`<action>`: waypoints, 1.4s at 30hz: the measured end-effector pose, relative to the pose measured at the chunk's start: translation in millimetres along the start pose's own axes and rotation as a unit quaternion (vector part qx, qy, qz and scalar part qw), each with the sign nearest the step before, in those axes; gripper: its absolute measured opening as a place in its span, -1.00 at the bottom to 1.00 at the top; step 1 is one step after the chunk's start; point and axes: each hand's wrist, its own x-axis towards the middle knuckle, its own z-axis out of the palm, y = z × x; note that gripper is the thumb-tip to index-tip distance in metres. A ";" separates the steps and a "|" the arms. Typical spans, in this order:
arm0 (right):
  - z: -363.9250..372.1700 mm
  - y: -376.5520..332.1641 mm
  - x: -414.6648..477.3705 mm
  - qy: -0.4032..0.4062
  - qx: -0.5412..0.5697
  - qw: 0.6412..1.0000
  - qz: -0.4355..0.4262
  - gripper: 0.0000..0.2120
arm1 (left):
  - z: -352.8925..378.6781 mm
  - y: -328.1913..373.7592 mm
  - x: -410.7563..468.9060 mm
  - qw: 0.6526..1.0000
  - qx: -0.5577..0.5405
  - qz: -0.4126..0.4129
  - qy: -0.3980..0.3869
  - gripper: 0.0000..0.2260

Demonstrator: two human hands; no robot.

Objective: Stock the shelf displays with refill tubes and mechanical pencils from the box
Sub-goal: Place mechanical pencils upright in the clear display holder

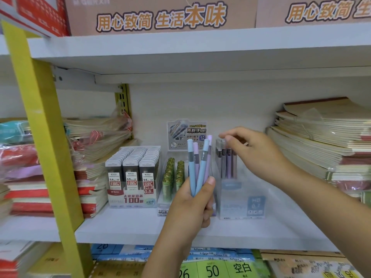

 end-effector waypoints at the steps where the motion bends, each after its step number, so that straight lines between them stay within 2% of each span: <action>1: 1.1 -8.1 -4.1 -0.045 0.101 0.993 0.033 -0.86 | 0.6 0.1 -0.1 1.000 0.000 0.002 -0.004 -0.81; 3: 3.0 -17.0 -10.1 -0.113 0.189 0.973 0.068 -0.86 | 1.5 -0.3 0.3 1.000 0.007 0.007 -0.011 -0.83; 5: 4.6 -21.0 -13.3 -0.123 0.214 0.966 0.079 -0.82 | 1.5 -1.7 0.6 1.000 0.022 0.012 -0.013 -0.80; 7: 2.9 -22.2 -11.9 -0.085 0.243 0.962 0.093 -0.82 | 1.5 -2.1 0.9 0.999 0.037 0.015 -0.011 -0.73; 10: -7.7 -20.6 -5.8 0.034 0.270 0.957 0.101 -0.84 | -0.5 -2.7 1.3 0.999 0.038 0.018 -0.005 -0.61; 12: -19.4 -16.3 -1.3 0.108 0.233 0.964 0.067 -0.83 | -2.0 -2.3 1.4 0.999 0.030 0.018 -0.004 -0.68; 14: -28.4 -8.8 1.8 0.127 0.143 0.981 0.018 -0.83 | -2.6 -1.5 2.0 1.000 0.022 0.010 0.003 -0.77; 18: -27.9 11.5 2.8 0.029 -0.044 0.999 -0.002 -0.78 | -3.0 -3.0 4.4 1.000 0.007 -0.002 0.018 -0.81; 20: -22.7 19.6 0.7 0.002 -0.059 0.998 0.000 -0.73 | -2.0 -3.3 4.6 1.000 0.007 -0.002 0.020 -0.81; 26: -15.7 28.7 1.9 -0.002 -0.045 0.999 -0.018 -0.73 | -0.3 -2.7 4.4 0.999 0.037 0.000 0.021 -0.77; 32: -12.3 24.6 3.1 0.005 -0.126 0.990 -0.062 -0.68 | 0.1 -0.5 3.0 0.999 0.036 0.005 0.032 -0.77; 37: -7.1 21.7 4.2 0.016 -0.188 0.980 -0.065 -0.69 | -1.3 0.8 1.6 0.999 0.036 0.006 0.029 -0.78; 42: -4.2 21.1 2.8 0.002 -0.229 0.971 -0.062 -0.79 | -2.6 2.8 -0.6 1.000 0.013 0.000 0.005 -0.81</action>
